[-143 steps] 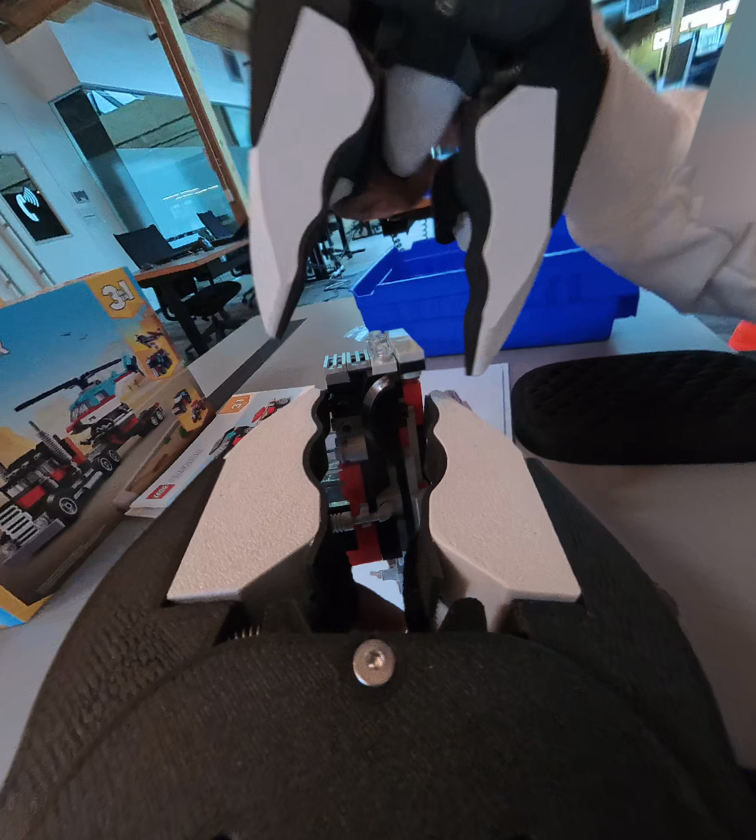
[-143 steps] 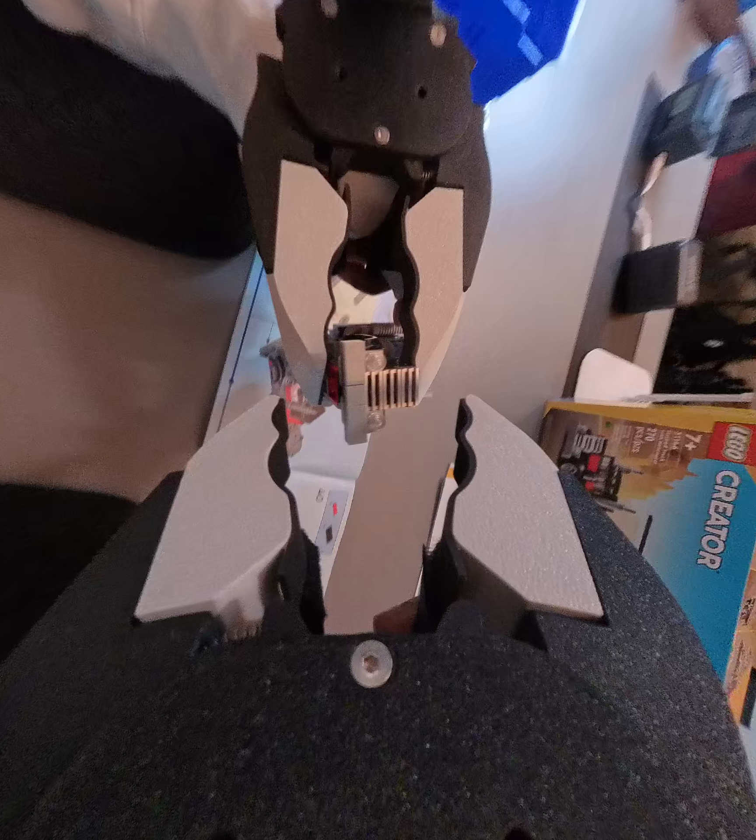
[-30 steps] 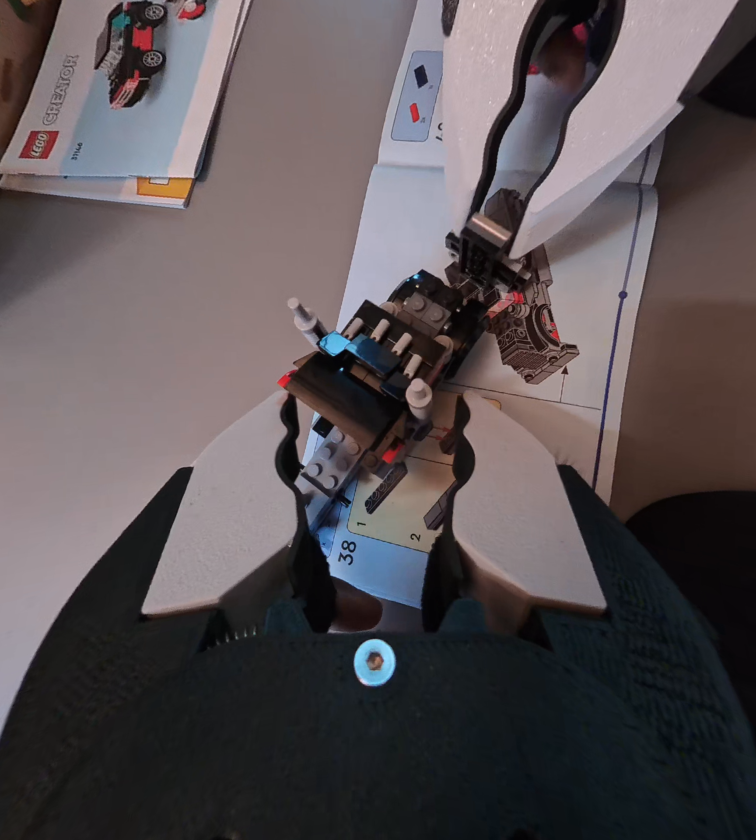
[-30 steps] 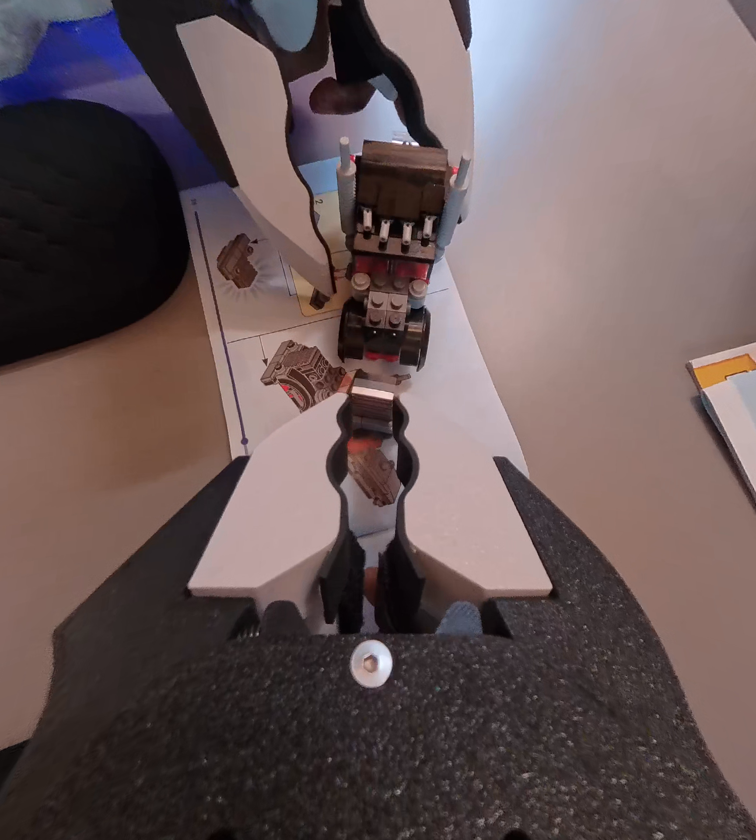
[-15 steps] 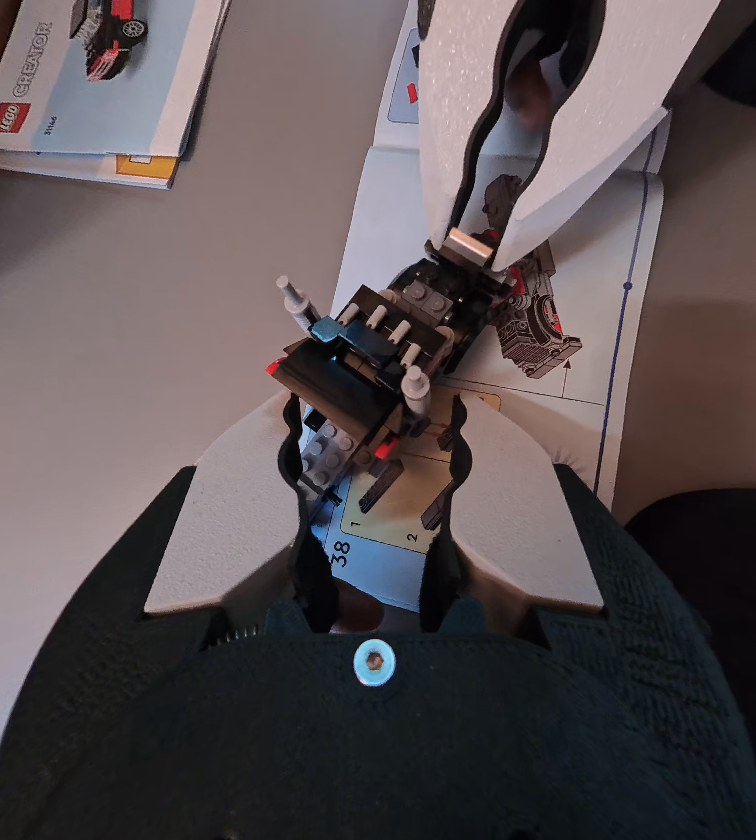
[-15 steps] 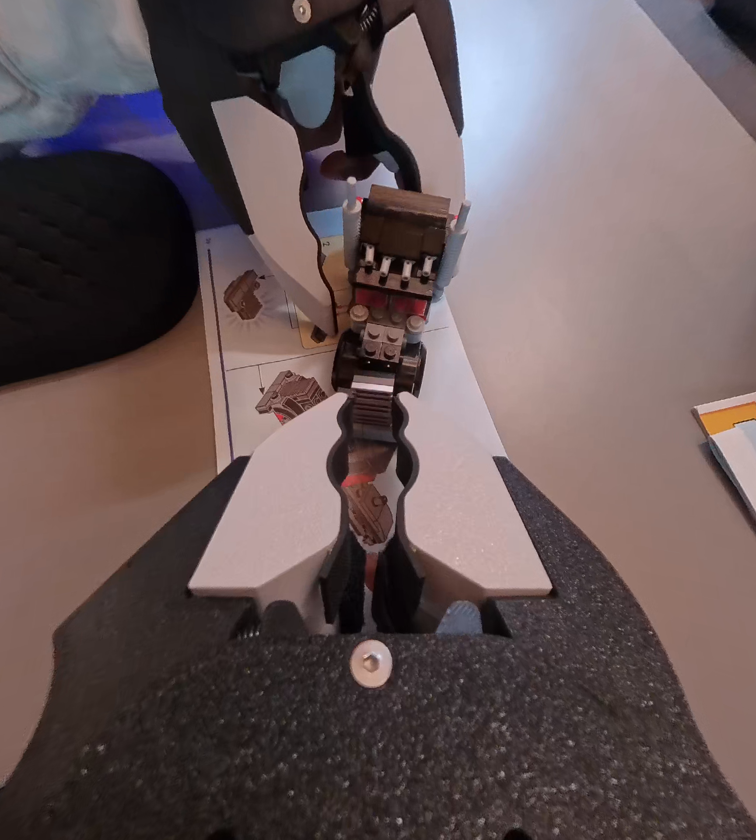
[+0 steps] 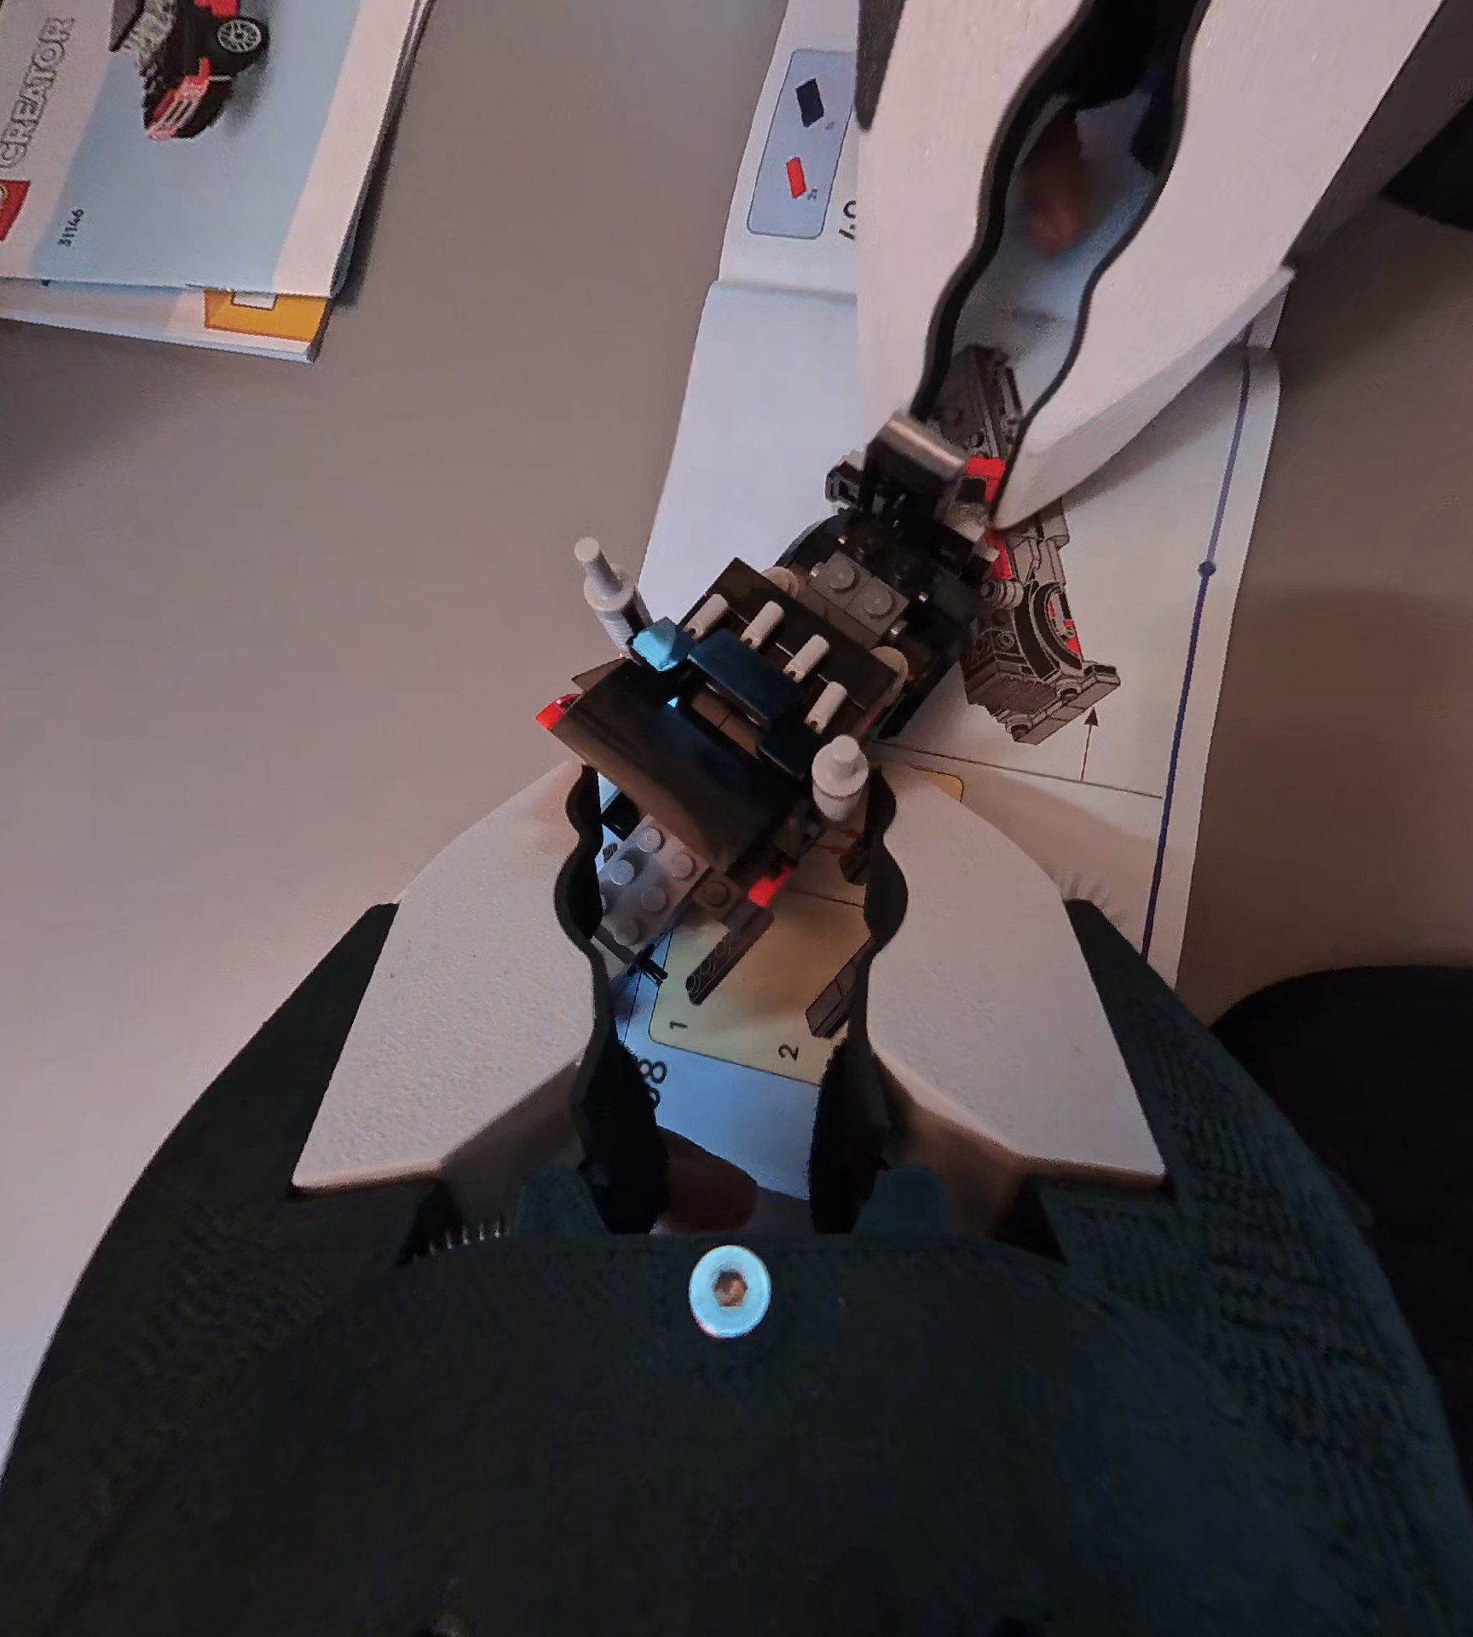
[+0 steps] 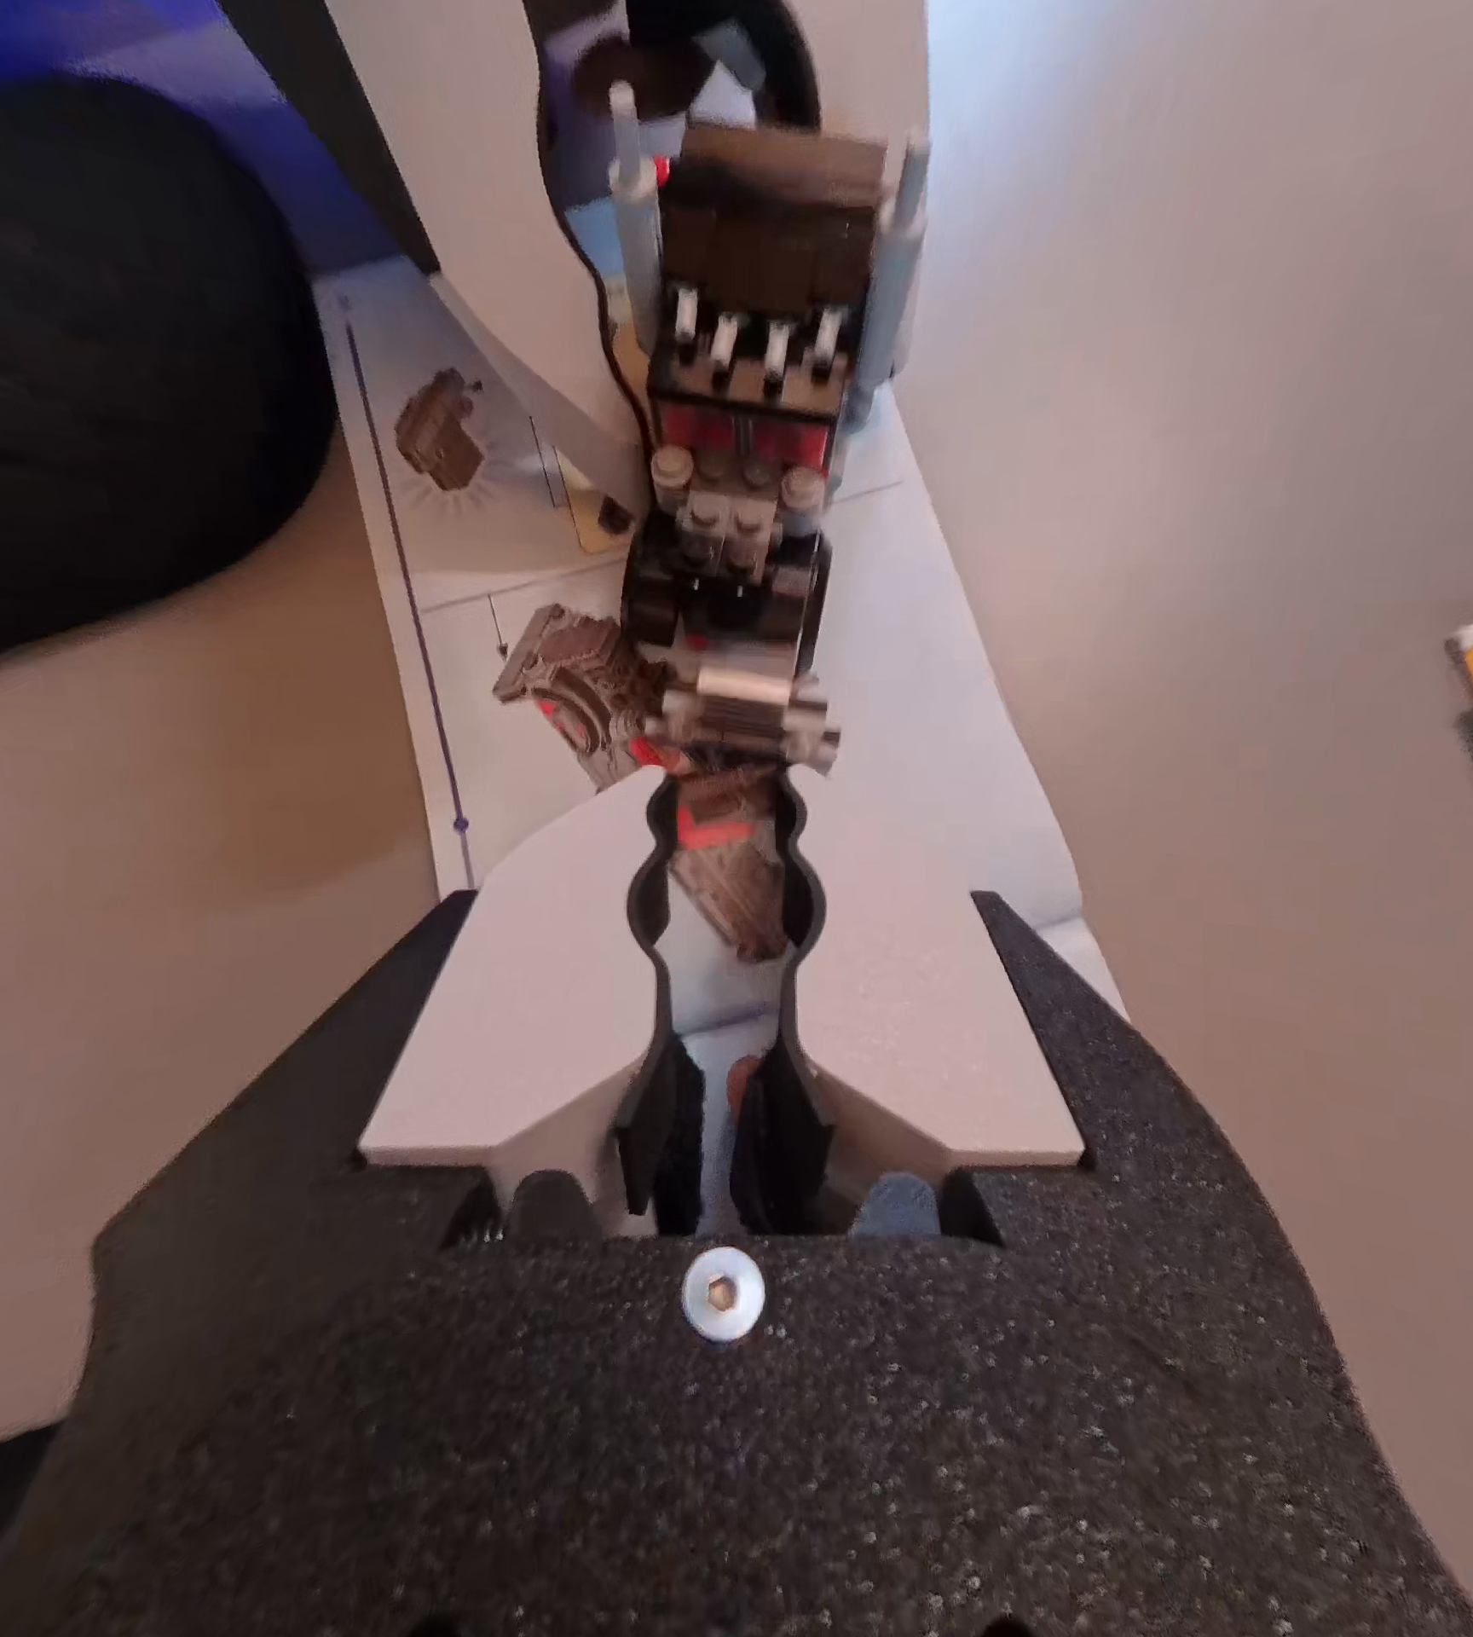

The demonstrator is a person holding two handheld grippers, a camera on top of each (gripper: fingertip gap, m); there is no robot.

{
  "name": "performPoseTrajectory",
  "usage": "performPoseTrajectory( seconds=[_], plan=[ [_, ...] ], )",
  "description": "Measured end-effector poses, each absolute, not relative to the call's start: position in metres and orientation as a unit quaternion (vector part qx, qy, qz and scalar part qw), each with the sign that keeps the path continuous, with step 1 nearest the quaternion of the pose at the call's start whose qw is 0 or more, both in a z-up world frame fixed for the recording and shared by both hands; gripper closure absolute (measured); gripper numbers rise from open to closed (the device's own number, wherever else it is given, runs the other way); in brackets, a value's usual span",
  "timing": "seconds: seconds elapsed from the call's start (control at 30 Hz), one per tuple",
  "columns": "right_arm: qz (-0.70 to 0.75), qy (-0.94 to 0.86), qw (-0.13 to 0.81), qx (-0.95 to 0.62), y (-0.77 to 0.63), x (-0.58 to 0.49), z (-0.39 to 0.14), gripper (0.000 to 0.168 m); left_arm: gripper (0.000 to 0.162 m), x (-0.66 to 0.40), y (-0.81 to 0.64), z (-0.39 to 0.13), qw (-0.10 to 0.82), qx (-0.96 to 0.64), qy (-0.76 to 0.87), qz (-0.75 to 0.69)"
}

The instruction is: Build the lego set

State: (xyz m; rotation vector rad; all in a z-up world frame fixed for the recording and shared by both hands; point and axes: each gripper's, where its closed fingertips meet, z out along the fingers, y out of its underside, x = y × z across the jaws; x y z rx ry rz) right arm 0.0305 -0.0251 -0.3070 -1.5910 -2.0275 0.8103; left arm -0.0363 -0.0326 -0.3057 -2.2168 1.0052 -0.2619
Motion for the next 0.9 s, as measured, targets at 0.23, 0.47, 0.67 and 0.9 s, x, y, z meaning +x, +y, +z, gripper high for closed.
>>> performPoseTrajectory(
  seconds=[0.23, 0.47, 0.67, 0.9],
  plan=[
    [0.294, -0.734, 0.220, -0.572, -0.028, 0.026, -0.307, 0.153, 0.105, -0.034, -0.029, -0.306, 0.344, -0.855, 0.376, -0.100],
    [0.252, -0.758, 0.253, -0.546, -0.023, 0.033, -0.301, 0.152, 0.106, -0.034, -0.026, -0.306, 0.340, -0.864, 0.358, -0.097],
    [0.256, -0.753, 0.261, -0.547, -0.018, 0.028, -0.302, 0.146, 0.106, -0.034, -0.022, -0.306, 0.347, -0.864, 0.353, -0.093],
    [0.235, -0.755, 0.274, -0.547, -0.019, 0.024, -0.304, 0.158, 0.106, -0.033, -0.023, -0.306, 0.345, -0.865, 0.352, -0.093]
  ],
)
